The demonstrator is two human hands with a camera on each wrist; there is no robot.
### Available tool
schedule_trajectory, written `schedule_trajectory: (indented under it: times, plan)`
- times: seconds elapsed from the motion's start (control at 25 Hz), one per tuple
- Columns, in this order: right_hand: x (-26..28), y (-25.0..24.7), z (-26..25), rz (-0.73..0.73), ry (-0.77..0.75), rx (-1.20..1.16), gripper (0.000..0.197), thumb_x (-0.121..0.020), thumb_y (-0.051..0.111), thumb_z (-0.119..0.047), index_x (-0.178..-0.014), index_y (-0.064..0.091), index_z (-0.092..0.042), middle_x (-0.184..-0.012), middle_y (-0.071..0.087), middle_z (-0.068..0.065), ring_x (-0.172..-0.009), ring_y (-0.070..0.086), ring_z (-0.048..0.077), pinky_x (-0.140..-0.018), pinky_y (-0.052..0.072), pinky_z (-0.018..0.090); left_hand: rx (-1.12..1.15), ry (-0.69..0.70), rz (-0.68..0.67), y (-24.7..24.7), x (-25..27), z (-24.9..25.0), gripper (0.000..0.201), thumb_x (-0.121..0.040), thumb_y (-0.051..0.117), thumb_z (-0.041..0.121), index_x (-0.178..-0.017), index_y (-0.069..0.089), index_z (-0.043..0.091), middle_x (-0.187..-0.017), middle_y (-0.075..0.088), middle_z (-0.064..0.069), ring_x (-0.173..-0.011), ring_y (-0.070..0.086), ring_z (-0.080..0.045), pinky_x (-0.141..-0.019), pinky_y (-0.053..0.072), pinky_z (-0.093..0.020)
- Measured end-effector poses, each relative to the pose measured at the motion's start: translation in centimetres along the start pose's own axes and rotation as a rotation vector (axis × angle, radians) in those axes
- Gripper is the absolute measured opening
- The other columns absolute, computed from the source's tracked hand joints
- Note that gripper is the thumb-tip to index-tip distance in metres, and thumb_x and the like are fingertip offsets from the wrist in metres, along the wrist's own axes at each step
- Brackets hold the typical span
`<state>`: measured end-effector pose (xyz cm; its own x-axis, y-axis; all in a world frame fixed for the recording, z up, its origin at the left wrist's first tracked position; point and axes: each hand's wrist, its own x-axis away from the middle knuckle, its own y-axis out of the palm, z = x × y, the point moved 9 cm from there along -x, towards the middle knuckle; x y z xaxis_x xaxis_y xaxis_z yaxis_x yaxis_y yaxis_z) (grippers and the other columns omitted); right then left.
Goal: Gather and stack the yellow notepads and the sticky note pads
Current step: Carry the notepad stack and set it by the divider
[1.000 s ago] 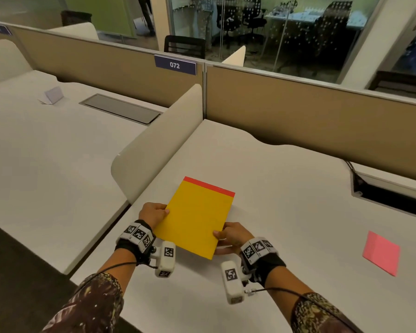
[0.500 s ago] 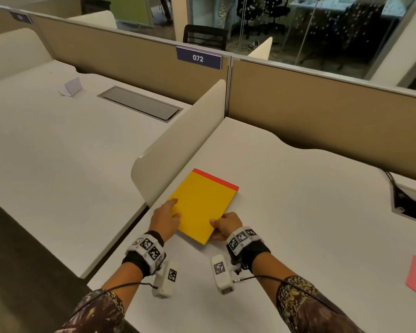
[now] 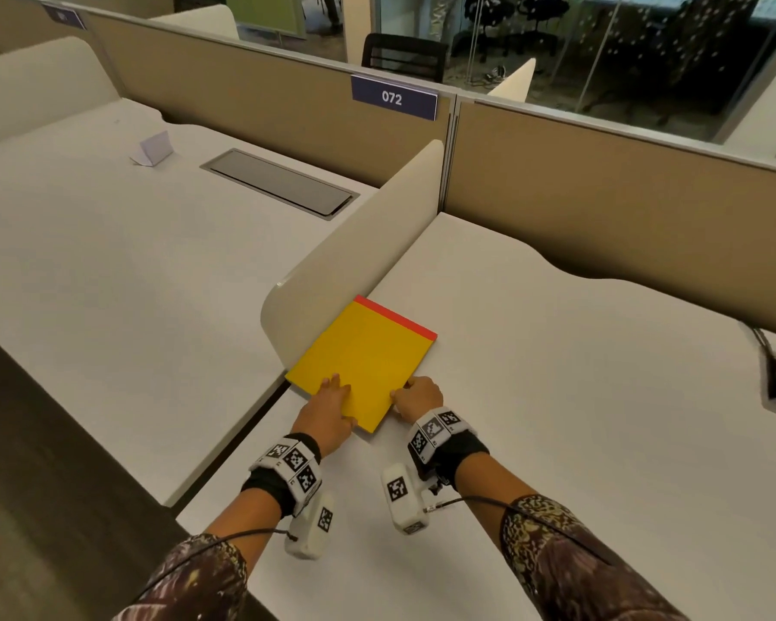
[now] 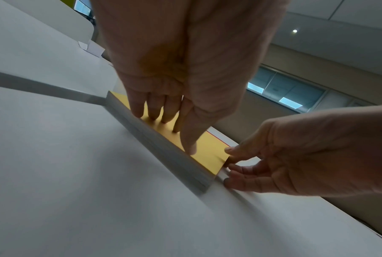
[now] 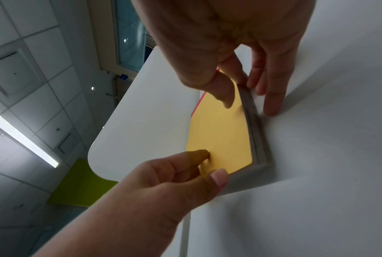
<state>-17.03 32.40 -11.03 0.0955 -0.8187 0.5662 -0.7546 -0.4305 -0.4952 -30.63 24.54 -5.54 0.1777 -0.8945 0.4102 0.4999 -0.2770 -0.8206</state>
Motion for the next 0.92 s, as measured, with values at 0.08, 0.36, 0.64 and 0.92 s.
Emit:
schedule_trajectory:
  times: [0.08, 0.36, 0.64, 0.92]
  plan:
    - [0.1, 0.2, 0.1, -0.041, -0.011, -0.018, 0.031, -0.077, 0.057, -0.013, -0.105, 0.062, 0.001, -0.109, 0.066, 0.020, -0.095, 0.065, 0.036, -0.084, 0.056, 0.046, -0.001, -0.006, 0.005, 0.1, 0.0, 0.0, 0.054, -0.092, 0.050, 0.017, -0.142, 0.032, 0.008, -0.160, 0.006, -0.011, -0.148, 0.005, -0.025, -0.116, 0.023, -0.041]
    - [2.3, -2.7, 1.6, -0.075, -0.072, -0.129, 0.057, -0.084, 0.056, -0.015, -0.138, 0.042, -0.004, -0.135, 0.055, 0.017, -0.122, 0.054, 0.033, -0.105, 0.044, 0.047, 0.135, 0.019, 0.100, 0.3, 0.4, 0.8, 0.056, -0.092, 0.050, 0.016, -0.143, 0.031, 0.008, -0.159, 0.014, -0.009, -0.147, 0.013, -0.023, -0.117, 0.022, -0.037]
    - [7.9, -9.9, 5.9, 0.098, -0.165, -0.055, 0.032, -0.089, 0.049, -0.011, -0.118, 0.062, -0.013, -0.121, 0.064, 0.011, -0.101, 0.061, 0.023, -0.094, 0.049, 0.034, 0.168, 0.186, 0.087, 4.0, 1.3, 9.3, 0.051, -0.089, 0.054, 0.020, -0.139, 0.042, 0.016, -0.154, 0.033, -0.003, -0.144, 0.026, -0.018, -0.116, 0.024, -0.033]
    - [14.0, -21.4, 19.0, 0.263, 0.009, -0.128, 0.027, -0.086, 0.054, -0.010, -0.109, 0.067, -0.012, -0.099, 0.062, 0.006, -0.088, 0.055, 0.018, -0.090, 0.051, 0.036, 0.082, 0.393, -0.125, 12.1, 5.7, 22.2, 0.047, -0.090, 0.050, 0.022, -0.137, 0.044, 0.019, -0.152, 0.035, -0.002, -0.144, 0.027, -0.017, -0.115, 0.022, -0.030]
